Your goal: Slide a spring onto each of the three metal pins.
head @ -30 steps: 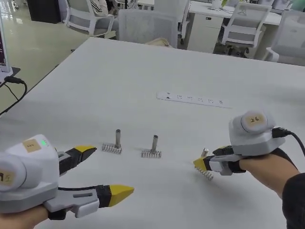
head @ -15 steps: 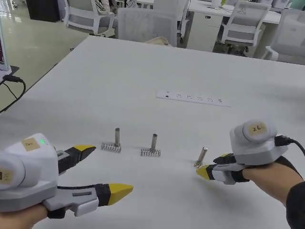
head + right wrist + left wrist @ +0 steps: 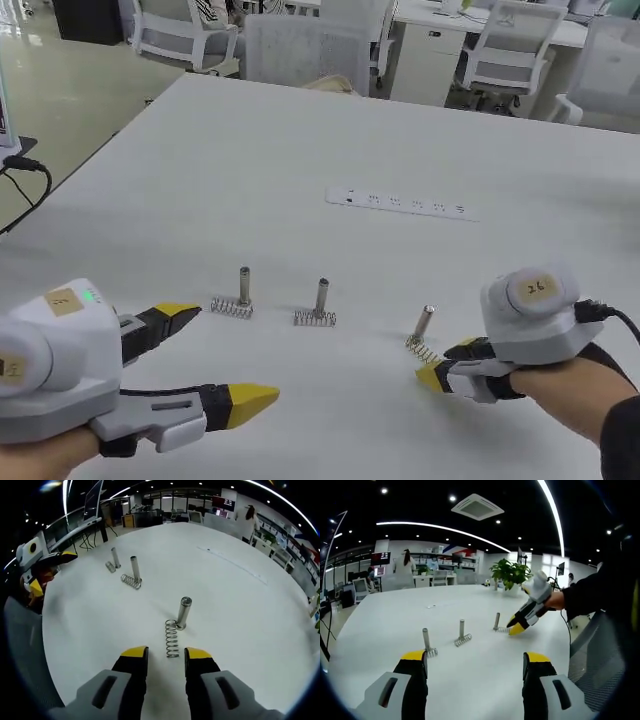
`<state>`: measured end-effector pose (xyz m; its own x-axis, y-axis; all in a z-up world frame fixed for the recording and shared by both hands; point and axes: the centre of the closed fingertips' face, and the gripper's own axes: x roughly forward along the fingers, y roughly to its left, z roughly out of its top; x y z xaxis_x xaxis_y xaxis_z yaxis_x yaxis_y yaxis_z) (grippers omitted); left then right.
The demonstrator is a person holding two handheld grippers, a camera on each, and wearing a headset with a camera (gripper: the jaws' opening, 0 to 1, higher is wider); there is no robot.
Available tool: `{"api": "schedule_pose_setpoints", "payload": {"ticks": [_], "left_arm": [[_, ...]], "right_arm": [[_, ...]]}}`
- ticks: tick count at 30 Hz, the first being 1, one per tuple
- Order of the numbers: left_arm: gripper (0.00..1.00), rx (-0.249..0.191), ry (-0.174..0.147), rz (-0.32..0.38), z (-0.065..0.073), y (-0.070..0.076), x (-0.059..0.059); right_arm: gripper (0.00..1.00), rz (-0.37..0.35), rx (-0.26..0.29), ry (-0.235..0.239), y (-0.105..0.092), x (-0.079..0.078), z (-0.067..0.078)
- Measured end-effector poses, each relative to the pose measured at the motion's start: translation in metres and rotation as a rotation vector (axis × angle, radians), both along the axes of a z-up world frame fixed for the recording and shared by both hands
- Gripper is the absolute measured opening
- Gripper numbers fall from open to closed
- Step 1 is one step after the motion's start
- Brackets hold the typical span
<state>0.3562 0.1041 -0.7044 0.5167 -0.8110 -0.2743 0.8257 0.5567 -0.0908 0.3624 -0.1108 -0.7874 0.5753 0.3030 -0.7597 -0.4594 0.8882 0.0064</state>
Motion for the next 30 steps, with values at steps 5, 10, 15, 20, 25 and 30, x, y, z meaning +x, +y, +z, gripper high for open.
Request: {"api": "schedule_pose_setpoints", "payload": {"ticks": [5,10,15,20,25,30], "left_arm": [[0.75,0.0,0.002,0.0,-0.0006,0.0,-0.0003],[0.75,0.002,0.002,0.0,-0.0011,0.0,-0.0008],[0.75,0.003,0.003,0.0,-0.001,-0.0002,-0.0009],[0.75,0.004,0.004,0.0,-0.001,0.0,-0.0009],[0.74,0.005,0.004,0.002,-0.0006,0.0006,-0.0008],[0.74,0.006,0.004,0.0,0.0,0.0003,-0.0016]], "right_arm": [[0.23,0.002,-0.006,-0.002,-0.0019,-0.0001,-0.0024],[0.22,0.01,-0.015,-0.004,-0.003,0.0005,-0.0043],[0.22,0.022,-0.009,-0.01,-0.0023,0.0006,-0.0065],[0.19,0.024,-0.017,-0.02,-0.0032,0.0033,-0.0068],[0.17,0.035,-0.024,-0.028,-0.0026,0.0048,-0.0066],[0.12,0.069,-0.058,-0.044,0.0006,0.0034,-0.006]]}}
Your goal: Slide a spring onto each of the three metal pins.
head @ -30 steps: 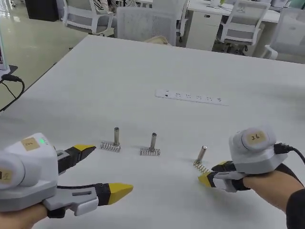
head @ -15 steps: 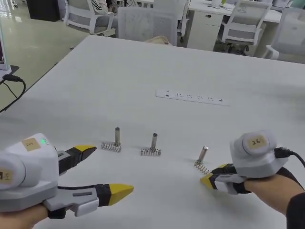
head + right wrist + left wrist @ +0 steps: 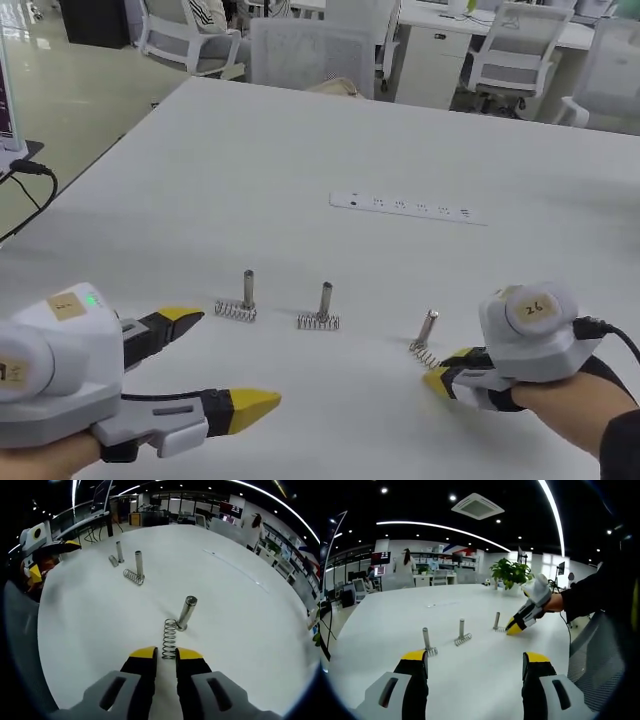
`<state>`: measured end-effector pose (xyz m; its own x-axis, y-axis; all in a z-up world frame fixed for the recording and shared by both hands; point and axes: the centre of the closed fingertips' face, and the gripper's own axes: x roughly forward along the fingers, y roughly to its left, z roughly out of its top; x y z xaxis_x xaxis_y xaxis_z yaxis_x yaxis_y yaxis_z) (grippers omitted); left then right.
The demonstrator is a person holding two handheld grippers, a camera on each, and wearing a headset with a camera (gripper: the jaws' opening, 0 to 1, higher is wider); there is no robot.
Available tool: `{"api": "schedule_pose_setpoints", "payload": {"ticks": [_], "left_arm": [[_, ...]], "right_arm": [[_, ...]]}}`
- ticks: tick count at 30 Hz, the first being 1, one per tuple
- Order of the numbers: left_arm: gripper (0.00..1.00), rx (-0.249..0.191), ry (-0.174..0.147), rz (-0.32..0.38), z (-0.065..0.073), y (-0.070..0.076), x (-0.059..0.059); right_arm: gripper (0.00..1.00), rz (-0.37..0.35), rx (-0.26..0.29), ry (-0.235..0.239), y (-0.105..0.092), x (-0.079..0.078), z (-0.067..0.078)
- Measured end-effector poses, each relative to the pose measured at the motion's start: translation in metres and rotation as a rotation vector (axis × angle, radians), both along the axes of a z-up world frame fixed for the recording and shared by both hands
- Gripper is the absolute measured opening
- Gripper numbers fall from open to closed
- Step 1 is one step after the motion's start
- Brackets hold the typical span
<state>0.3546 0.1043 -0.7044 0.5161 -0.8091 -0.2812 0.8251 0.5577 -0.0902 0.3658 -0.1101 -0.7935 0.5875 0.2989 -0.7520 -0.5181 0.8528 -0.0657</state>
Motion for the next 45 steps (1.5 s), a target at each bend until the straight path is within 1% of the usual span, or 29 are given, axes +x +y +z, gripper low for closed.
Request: {"api": "schedule_pose_setpoints", "payload": {"ticks": [3,7,12,20,25,29,32,36,38,41,43,45], "left_arm": [[0.74,0.0,-0.001,0.0,0.001,0.0,0.0],[0.74,0.001,-0.002,0.0,0.0,0.0,0.0],[0.74,0.008,-0.003,-0.014,0.0,-0.003,-0.002],[0.73,0.028,-0.007,-0.049,-0.002,-0.01,-0.006],[0.7,0.046,-0.018,-0.087,-0.002,-0.015,-0.01],[0.69,0.054,-0.03,-0.115,0.0,-0.02,-0.01],[0.68,0.057,-0.035,-0.128,0.001,-0.023,-0.01],[0.66,0.062,-0.042,-0.147,0.003,-0.027,-0.011],[0.65,0.065,-0.049,-0.154,0.003,-0.028,-0.012],[0.63,0.065,-0.055,-0.164,0.004,-0.03,-0.013],[0.61,0.068,-0.063,-0.171,0.004,-0.03,-0.013],[0.58,0.067,-0.063,-0.178,0.004,-0.031,-0.014]], "right_arm": [[0.09,0.009,-0.021,-0.008,-0.002,0.002,0.0],[0.08,0.013,-0.024,-0.004,-0.003,0.001,0.001],[0.08,0.02,-0.027,0.004,-0.004,-0.002,0.002],[0.08,0.073,-0.024,0.022,0.011,-0.013,0.009],[0.08,0.133,-0.021,0.048,0.026,-0.023,0.017],[0.08,0.185,-0.003,0.054,0.042,-0.03,0.03],[0.08,0.208,0.013,0.057,0.051,-0.033,0.037],[0.08,0.257,0.028,0.061,0.067,-0.037,0.048],[0.08,0.287,0.027,0.064,0.074,-0.039,0.052],[0.08,0.323,0.049,0.073,0.086,-0.043,0.059],[0.08,0.346,0.043,0.074,0.092,-0.045,0.061],[0.08,0.36,0.041,0.072,0.096,-0.045,0.064]]}}
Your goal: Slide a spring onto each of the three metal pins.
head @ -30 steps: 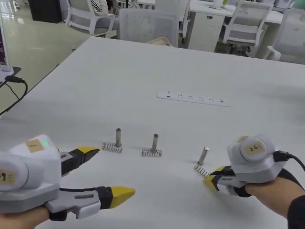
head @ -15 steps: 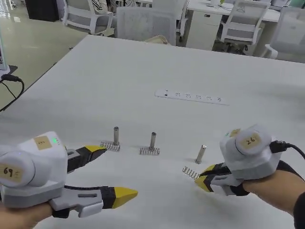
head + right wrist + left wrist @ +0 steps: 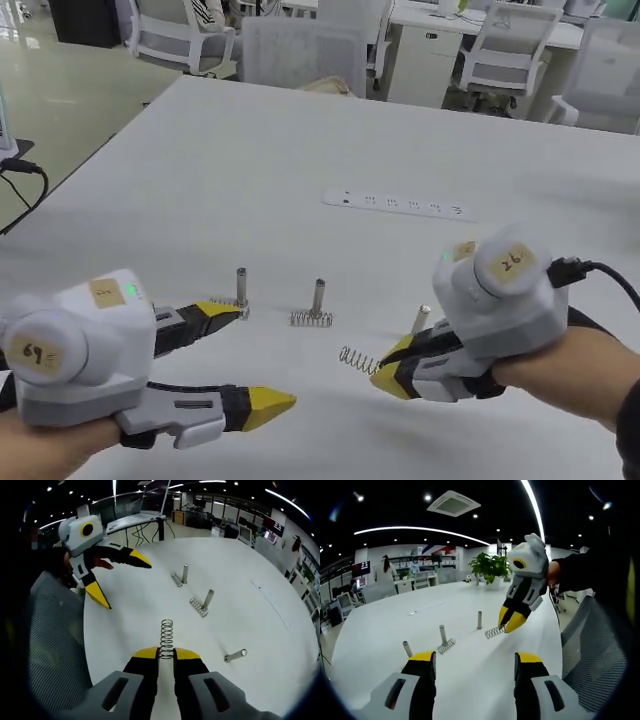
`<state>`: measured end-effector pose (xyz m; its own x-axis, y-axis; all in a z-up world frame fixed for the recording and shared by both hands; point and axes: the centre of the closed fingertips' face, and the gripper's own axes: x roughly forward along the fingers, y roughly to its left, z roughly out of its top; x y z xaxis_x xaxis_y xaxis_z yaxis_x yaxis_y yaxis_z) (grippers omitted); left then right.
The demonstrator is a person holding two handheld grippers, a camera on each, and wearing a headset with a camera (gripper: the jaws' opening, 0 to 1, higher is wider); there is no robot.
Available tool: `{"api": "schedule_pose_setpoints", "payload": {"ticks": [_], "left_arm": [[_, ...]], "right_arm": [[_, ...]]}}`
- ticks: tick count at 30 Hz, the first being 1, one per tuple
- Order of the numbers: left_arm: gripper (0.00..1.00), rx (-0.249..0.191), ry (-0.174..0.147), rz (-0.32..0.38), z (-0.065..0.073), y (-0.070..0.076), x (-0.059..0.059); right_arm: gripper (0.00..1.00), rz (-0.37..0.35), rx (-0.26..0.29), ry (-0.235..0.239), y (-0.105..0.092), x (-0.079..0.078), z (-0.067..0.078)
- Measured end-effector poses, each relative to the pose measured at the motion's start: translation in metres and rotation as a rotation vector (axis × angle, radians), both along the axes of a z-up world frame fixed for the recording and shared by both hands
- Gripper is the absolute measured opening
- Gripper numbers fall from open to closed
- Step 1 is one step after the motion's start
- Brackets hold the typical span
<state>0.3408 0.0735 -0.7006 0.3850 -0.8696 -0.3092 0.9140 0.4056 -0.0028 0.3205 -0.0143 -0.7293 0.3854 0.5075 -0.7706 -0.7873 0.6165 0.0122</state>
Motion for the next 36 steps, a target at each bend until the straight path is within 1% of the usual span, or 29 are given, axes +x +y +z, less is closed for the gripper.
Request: {"api": "schedule_pose_setpoints", "payload": {"ticks": [3,8,9,12,15,17,20,25,28,33,36], "left_arm": [[0.54,0.005,-0.007,-0.013,-0.001,-0.001,-0.002],[0.46,0.015,-0.021,-0.043,-0.002,-0.005,-0.006],[0.43,0.02,-0.027,-0.052,-0.003,-0.006,-0.006],[0.39,0.032,-0.043,-0.067,-0.004,-0.008,-0.008],[0.36,0.031,-0.052,-0.083,-0.003,-0.01,-0.01],[0.34,0.042,-0.06,-0.101,-0.005,-0.012,-0.013],[0.32,0.054,-0.068,-0.121,-0.006,-0.014,-0.015],[0.29,0.062,-0.075,-0.162,-0.006,-0.018,-0.021],[0.26,0.063,-0.076,-0.2,-0.006,-0.022,-0.027],[0.24,0.066,-0.067,-0.248,-0.007,-0.027,-0.035],[0.21,0.077,-0.059,-0.285,-0.01,-0.03,-0.042]], "right_arm": [[0.08,0.028,-0.004,0.0,0.007,-0.002,0.003],[0.08,0.078,-0.016,0.014,0.016,-0.009,0.007],[0.08,0.083,-0.016,0.013,0.018,-0.009,0.008],[0.08,0.102,-0.017,0.016,0.022,-0.012,0.01],[0.08,0.122,-0.021,0.024,0.026,-0.015,0.012],[0.08,0.138,-0.031,0.028,0.028,-0.017,0.012],[0.08,0.155,-0.032,0.035,0.031,-0.019,0.013],[0.08,0.207,-0.051,0.058,0.036,-0.026,0.012],[0.08,0.241,-0.06,0.074,0.036,-0.03,0.011],[0.08,0.286,-0.07,0.091,0.036,-0.036,0.01],[0.08,0.3,-0.076,0.098,0.036,-0.039,0.009]]}}
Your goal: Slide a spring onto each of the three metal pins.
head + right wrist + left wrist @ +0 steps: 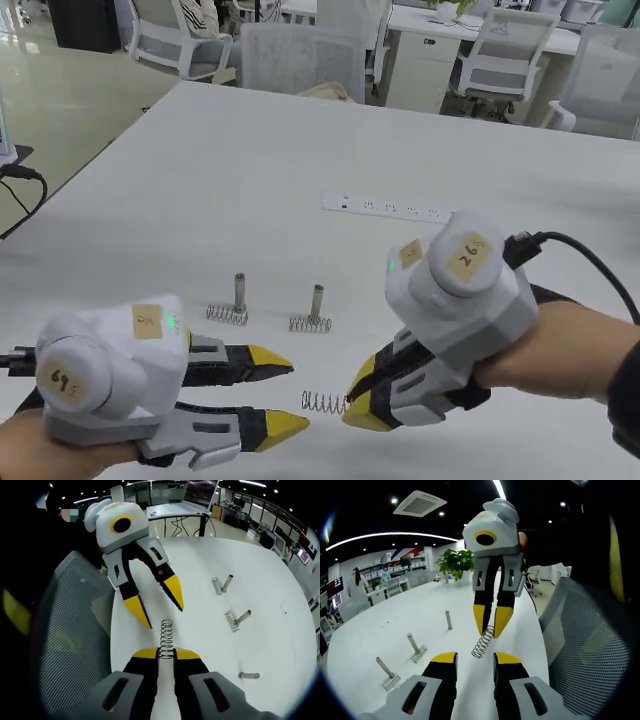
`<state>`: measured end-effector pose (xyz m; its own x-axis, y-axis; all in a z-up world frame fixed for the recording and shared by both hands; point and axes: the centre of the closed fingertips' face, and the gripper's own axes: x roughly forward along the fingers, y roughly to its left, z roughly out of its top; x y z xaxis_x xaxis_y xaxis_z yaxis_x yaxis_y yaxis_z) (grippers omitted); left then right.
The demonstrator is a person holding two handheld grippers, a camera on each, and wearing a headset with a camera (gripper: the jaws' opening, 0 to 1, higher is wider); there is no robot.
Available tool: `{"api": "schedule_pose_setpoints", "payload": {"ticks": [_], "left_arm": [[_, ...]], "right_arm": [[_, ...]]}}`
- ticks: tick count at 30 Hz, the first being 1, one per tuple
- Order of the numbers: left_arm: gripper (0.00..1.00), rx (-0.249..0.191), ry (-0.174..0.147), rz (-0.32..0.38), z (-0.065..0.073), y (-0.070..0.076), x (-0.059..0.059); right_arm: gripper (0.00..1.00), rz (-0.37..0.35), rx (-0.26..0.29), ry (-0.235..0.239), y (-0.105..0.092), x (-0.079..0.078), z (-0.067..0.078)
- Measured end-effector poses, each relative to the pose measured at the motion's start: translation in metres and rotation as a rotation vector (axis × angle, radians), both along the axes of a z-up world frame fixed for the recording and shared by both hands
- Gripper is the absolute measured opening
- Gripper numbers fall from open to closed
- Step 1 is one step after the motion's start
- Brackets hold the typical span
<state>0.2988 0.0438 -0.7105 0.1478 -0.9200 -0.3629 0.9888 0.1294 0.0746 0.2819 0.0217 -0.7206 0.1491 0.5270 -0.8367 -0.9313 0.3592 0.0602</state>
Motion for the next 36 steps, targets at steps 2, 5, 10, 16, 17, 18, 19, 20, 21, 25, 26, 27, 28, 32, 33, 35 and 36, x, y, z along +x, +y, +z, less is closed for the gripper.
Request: {"api": "schedule_pose_setpoints", "payload": {"ticks": [2,5,10,16,17,18,19,20,21,25,26,27,28,32,33,35,36], "left_arm": [[0.19,0.01,0.001,-0.028,-0.002,-0.003,-0.006],[0.18,0.026,-0.002,-0.061,-0.005,-0.006,-0.012],[0.12,0.044,0.002,-0.113,-0.008,-0.01,-0.022],[0.08,0.06,0.0,-0.146,-0.011,-0.012,-0.029],[0.07,0.065,-0.003,-0.149,-0.012,-0.013,-0.03],[0.07,0.073,-0.009,-0.155,-0.013,-0.013,-0.031],[0.06,0.08,-0.015,-0.159,-0.014,-0.013,-0.032],[0.05,0.081,-0.017,-0.16,-0.014,-0.013,-0.032],[0.04,0.088,-0.023,-0.163,-0.015,-0.013,-0.032],[0.03,0.094,-0.031,-0.166,-0.016,-0.013,-0.033],[0.03,0.094,-0.03,-0.164,-0.016,-0.013,-0.032],[0.03,0.093,-0.032,-0.163,-0.016,-0.013,-0.032],[0.03,0.094,-0.035,-0.159,-0.016,-0.013,-0.032],[0.03,0.09,-0.036,-0.152,-0.015,-0.013,-0.03],[0.03,0.089,-0.036,-0.15,-0.015,-0.013,-0.029],[0.03,0.084,-0.033,-0.146,-0.014,-0.013,-0.029],[0.03,0.083,-0.036,-0.144,-0.013,-0.014,-0.028]], "right_arm": [[0.08,0.017,-0.005,0.013,0.0,-0.004,-0.001],[0.08,0.046,-0.018,0.032,0.001,-0.01,-0.003],[0.08,0.076,-0.027,0.051,0.002,-0.016,-0.005],[0.08,0.103,-0.04,0.067,0.002,-0.022,-0.006],[0.08,0.108,-0.041,0.071,0.002,-0.023,-0.006],[0.08,0.11,-0.043,0.073,0.002,-0.024,-0.006],[0.08,0.115,-0.047,0.075,0.002,-0.025,-0.006],[0.08,0.118,-0.047,0.079,0.003,-0.026,-0.006],[0.08,0.12,-0.048,0.083,0.003,-0.027,-0.006],[0.08,0.127,-0.05,0.076,0.005,-0.027,-0.003],[0.08,0.128,-0.051,0.075,0.005,-0.027,-0.002],[0.08,0.13,-0.052,0.068,0.006,-0.026,0.0],[0.08,0.13,-0.051,0.063,0.006,-0.025,0.001],[0.08,0.126,-0.033,0.039,0.011,-0.022,0.009],[0.08,0.126,-0.03,0.034,0.012,-0.022,0.011],[0.08,0.126,-0.022,0.021,0.014,-0.02,0.014],[0.08,0.124,-0.016,0.018,0.015,-0.019,0.015]]}}
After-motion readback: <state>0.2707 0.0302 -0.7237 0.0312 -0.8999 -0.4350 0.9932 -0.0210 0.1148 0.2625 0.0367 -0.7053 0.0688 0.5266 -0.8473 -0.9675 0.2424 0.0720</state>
